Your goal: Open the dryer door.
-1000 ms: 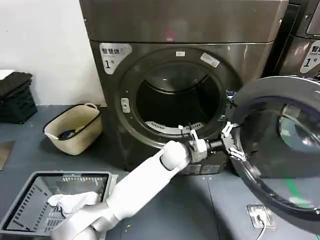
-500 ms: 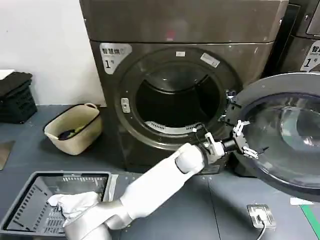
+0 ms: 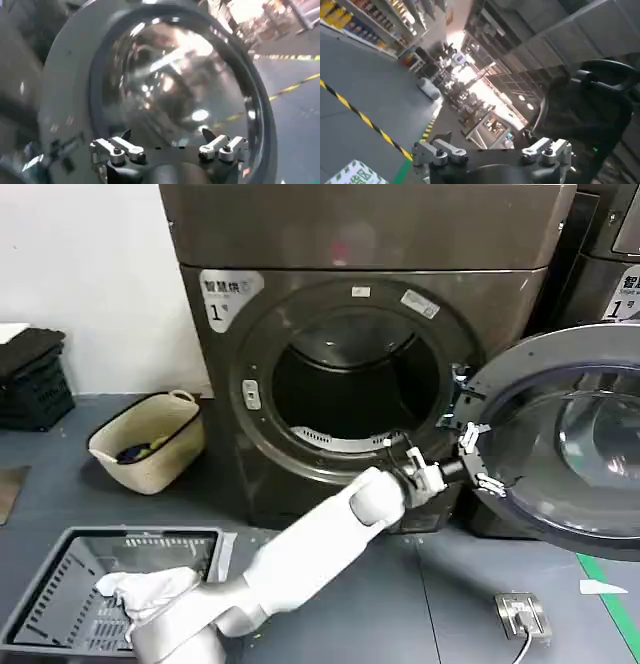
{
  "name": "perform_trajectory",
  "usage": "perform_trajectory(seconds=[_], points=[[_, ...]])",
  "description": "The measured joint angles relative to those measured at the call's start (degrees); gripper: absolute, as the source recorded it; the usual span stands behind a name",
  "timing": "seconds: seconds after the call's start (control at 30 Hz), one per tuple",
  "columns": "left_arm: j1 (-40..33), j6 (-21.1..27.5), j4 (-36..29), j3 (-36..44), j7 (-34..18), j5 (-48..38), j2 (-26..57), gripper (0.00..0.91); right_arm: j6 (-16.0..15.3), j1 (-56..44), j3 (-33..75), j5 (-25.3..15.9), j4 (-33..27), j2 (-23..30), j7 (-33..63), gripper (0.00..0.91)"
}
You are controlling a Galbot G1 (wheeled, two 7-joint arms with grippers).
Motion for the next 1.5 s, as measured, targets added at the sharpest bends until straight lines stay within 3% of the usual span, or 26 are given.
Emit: perform_trajectory(seconds=[0.23, 0.47, 0.73, 1.1, 1.27, 1.5], points=[[0.3, -0.3, -0.7, 0.0, 0.7, -0.1, 0.0, 0.907, 3.2, -0.4, 1.3, -0.2, -1.7, 0.0, -3.0, 0.907], [1.1, -0.3, -2.6, -0.1, 3.7, -1.6, 0.0, 0.907, 4.0, -0.7, 2.7, 0.0, -2.9, 0.0, -4.3, 0.907], [3.7, 2.1, -9.0, 0.0, 8.0, -7.3, 0.0, 0.907, 6.3, -0.7, 3.1, -1.6, -5.0, 0.0, -5.0, 0.907], [11.8, 7.2, -27.5, -3.7, 6.6, -15.0, 11.8, 0.907, 12.5, -0.5, 4.6, -3.1, -8.7, 0.0, -8.1, 0.907], [16.6, 8.9, -35.5, -7.4, 6.4, -16.5, 18.6, 0.907, 13.2, -0.2, 5.3, -2.9, -10.0, 0.0, -9.2, 0.907], [24.8, 15.8, -46.2, -17.5, 6.2, -18.4, 26.7, 0.907, 13.6, 0.1, 5.3, -2.6, -11.0, 0.0, -10.7, 0.907]])
